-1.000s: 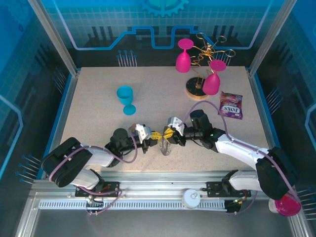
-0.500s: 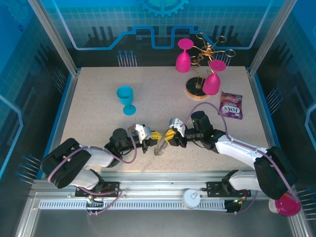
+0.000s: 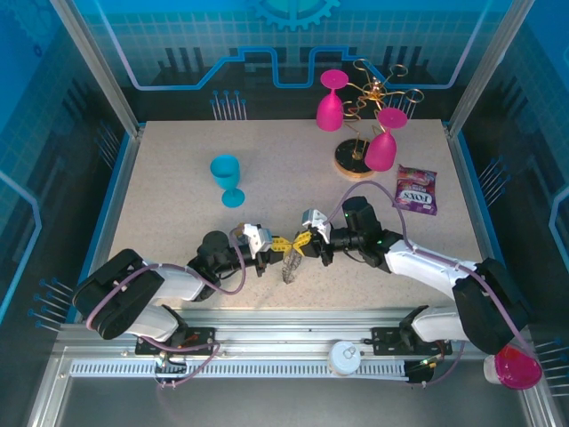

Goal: Put the keys on the keyring

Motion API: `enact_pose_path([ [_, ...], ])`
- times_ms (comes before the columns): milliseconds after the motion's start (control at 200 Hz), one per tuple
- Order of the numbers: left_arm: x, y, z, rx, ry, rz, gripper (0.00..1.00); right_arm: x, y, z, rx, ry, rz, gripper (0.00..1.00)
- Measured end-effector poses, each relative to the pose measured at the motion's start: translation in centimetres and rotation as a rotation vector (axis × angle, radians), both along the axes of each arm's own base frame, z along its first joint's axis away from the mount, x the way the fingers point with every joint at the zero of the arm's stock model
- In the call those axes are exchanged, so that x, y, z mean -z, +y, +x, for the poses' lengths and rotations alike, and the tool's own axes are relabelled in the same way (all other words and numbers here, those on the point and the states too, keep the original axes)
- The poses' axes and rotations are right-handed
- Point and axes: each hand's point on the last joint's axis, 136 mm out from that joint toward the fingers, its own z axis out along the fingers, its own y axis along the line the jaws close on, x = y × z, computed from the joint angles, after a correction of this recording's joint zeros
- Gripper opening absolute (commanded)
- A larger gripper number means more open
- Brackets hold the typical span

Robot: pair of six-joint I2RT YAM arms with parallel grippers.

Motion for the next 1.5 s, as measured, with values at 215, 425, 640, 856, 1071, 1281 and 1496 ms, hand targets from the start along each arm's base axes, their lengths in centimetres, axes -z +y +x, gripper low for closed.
enact_pose_path([
  [215,0.2,0.3,-0.1,-0.008,0.014,0.032,0.17,-0.2,0.1,-0.1,-0.023,-0.01,-0.042,0.0],
  [425,-0.6,0.3,0.1,-0.008,-0.004,0.134,0.17,-1.4,0.5,-0.3,-0.069,-0.084,-0.181,0.0],
  [640,0.4,0.5,-0.2,0.013,0.018,0.236,0.1,-0.8,0.7,-0.6,-0.119,-0.125,-0.342,0.0],
  [856,1.1,0.6,-0.5,0.036,0.027,0.289,0.0,-0.3,0.7,-1.1,-0.168,-0.163,-0.444,0.0],
  [1071,0.9,0.5,-0.5,0.033,0.024,0.283,0.0,-0.8,-0.1,-1.0,-0.113,-0.153,-0.332,0.21],
  [1281,1.0,0.8,-0.7,0.02,0.009,0.233,0.0,-0.7,-1.1,-0.7,-0.043,-0.096,-0.178,0.23],
  [1496,0.4,0.7,-0.7,0.011,0.003,0.183,0.0,-1.7,0.0,-0.6,-0.066,-0.089,-0.094,0.25],
])
